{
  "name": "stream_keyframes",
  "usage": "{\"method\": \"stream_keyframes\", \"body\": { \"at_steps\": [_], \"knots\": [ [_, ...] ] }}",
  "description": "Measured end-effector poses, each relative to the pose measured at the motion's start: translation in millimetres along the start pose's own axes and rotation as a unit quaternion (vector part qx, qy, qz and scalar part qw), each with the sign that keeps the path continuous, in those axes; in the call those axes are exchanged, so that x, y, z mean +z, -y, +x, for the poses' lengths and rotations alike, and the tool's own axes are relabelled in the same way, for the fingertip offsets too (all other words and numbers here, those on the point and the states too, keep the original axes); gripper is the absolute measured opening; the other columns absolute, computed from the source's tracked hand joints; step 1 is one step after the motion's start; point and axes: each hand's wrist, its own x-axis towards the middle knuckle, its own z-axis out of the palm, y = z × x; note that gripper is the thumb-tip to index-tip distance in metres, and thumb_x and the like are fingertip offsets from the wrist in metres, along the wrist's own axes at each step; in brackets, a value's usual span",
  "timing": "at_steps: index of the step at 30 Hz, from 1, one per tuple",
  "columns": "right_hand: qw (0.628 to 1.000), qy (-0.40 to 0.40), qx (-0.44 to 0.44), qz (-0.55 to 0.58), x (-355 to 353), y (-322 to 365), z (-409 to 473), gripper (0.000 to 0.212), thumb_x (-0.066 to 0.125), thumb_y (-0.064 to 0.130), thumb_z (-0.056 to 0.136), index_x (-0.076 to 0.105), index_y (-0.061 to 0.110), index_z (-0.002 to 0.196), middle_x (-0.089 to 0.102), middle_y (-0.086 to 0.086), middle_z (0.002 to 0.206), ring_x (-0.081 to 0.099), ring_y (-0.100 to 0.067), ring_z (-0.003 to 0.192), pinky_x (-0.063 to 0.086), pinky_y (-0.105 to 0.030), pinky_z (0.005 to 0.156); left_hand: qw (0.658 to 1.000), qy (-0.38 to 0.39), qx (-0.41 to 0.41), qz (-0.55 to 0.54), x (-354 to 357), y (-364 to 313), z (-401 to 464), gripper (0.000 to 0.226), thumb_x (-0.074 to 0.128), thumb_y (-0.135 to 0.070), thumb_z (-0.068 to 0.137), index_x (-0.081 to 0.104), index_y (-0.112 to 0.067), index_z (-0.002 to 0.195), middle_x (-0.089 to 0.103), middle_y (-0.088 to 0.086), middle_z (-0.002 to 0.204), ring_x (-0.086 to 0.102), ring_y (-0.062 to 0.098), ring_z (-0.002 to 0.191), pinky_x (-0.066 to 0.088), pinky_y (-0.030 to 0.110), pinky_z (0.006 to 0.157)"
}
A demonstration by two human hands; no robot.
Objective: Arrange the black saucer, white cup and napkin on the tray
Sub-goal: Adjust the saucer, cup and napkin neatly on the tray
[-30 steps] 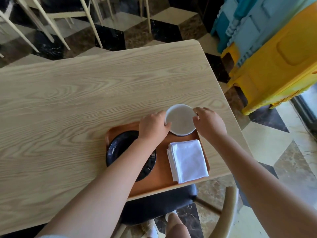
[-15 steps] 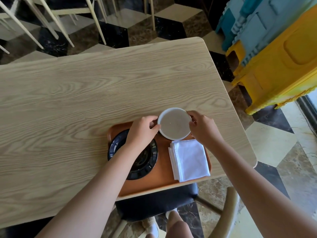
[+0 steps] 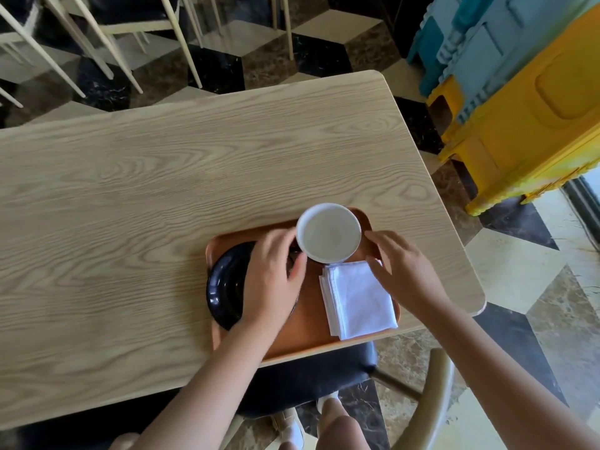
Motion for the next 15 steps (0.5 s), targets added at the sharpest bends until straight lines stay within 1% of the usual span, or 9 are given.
{"method": "stream_keyframes", "body": {
  "at_steps": [1,2,3,5,6,7,10,12,15],
  "knots": [
    [0.998,0.019,-0.044,-0.039,0,-6,-13,0.046,0.067,0.018,0.082,0.052,0.013,0.125,0.058,-0.011,0.127,0.056,-0.030,0.114,0.052,-0.042,0.087,0.999,0.002,0.052,0.010,3,-4,-13,0.034,0.058,-0.017,0.085,0.056,-0.006,0.117,0.061,0.013,0.115,0.054,0.024,0.108,0.036,0.024,0.098],
    [0.993,0.046,-0.083,-0.075,1,-13,-25,0.052,0.069,0.023,0.080,0.051,0.014,0.128,0.053,-0.012,0.135,0.049,-0.030,0.124,0.046,-0.045,0.096,0.994,0.022,0.106,0.020,8,-8,-27,0.034,0.057,-0.017,0.085,0.057,-0.005,0.117,0.061,0.013,0.116,0.055,0.025,0.108,0.040,0.029,0.098],
    [0.985,0.078,-0.110,-0.106,2,-21,-36,0.057,0.070,0.029,0.079,0.049,0.015,0.130,0.046,-0.012,0.141,0.041,-0.030,0.131,0.038,-0.047,0.103,0.986,0.051,0.156,0.034,15,-12,-41,0.034,0.056,-0.017,0.085,0.058,-0.006,0.117,0.061,0.014,0.118,0.055,0.026,0.110,0.044,0.035,0.096],
    [0.971,0.140,-0.128,-0.144,4,-33,-52,0.064,0.065,0.041,0.081,0.041,0.021,0.137,0.029,-0.008,0.150,0.024,-0.028,0.138,0.022,-0.048,0.110,0.963,0.124,0.223,0.089,30,-19,-61,0.040,0.056,-0.023,0.085,0.057,-0.009,0.122,0.059,0.014,0.126,0.054,0.027,0.118,0.047,0.040,0.096],
    [0.966,0.160,-0.126,-0.156,6,-38,-58,0.065,0.061,0.045,0.082,0.037,0.025,0.139,0.021,-0.005,0.151,0.019,-0.027,0.139,0.016,-0.048,0.111,0.952,0.158,0.230,0.127,37,-23,-68,0.043,0.055,-0.028,0.084,0.055,-0.013,0.125,0.056,0.013,0.131,0.051,0.026,0.123,0.046,0.040,0.097],
    [0.964,0.171,-0.123,-0.164,8,-41,-61,0.064,0.057,0.047,0.084,0.034,0.026,0.140,0.017,-0.004,0.152,0.016,-0.026,0.140,0.013,-0.048,0.112,0.943,0.185,0.221,0.163,42,-26,-71,0.046,0.056,-0.033,0.084,0.054,-0.018,0.127,0.053,0.012,0.136,0.048,0.023,0.126,0.046,0.040,0.098],
    [0.961,0.176,-0.124,-0.173,12,-42,-62,0.062,0.054,0.048,0.085,0.033,0.028,0.140,0.015,-0.003,0.151,0.013,-0.025,0.140,0.011,-0.047,0.113,0.930,0.238,0.182,0.214,48,-29,-71,0.047,0.063,-0.043,0.078,0.058,-0.026,0.122,0.053,0.008,0.136,0.048,0.018,0.126,0.046,0.035,0.096],
    [0.962,0.175,-0.126,-0.168,13,-37,-61,0.061,0.057,0.045,0.085,0.035,0.027,0.138,0.019,-0.004,0.151,0.014,-0.026,0.140,0.014,-0.048,0.112,0.921,0.259,0.173,0.234,49,-27,-72,0.048,0.069,-0.042,0.073,0.061,-0.027,0.119,0.057,0.007,0.133,0.050,0.017,0.124,0.048,0.033,0.093],
    [0.964,0.162,-0.133,-0.161,16,-31,-59,0.060,0.066,0.040,0.080,0.045,0.024,0.134,0.032,-0.011,0.147,0.025,-0.028,0.136,0.025,-0.053,0.108,0.918,0.268,0.167,0.241,46,-22,-73,0.051,0.074,-0.038,0.070,0.062,-0.025,0.117,0.059,0.009,0.130,0.053,0.019,0.122,0.050,0.030,0.089]
  ]
}}
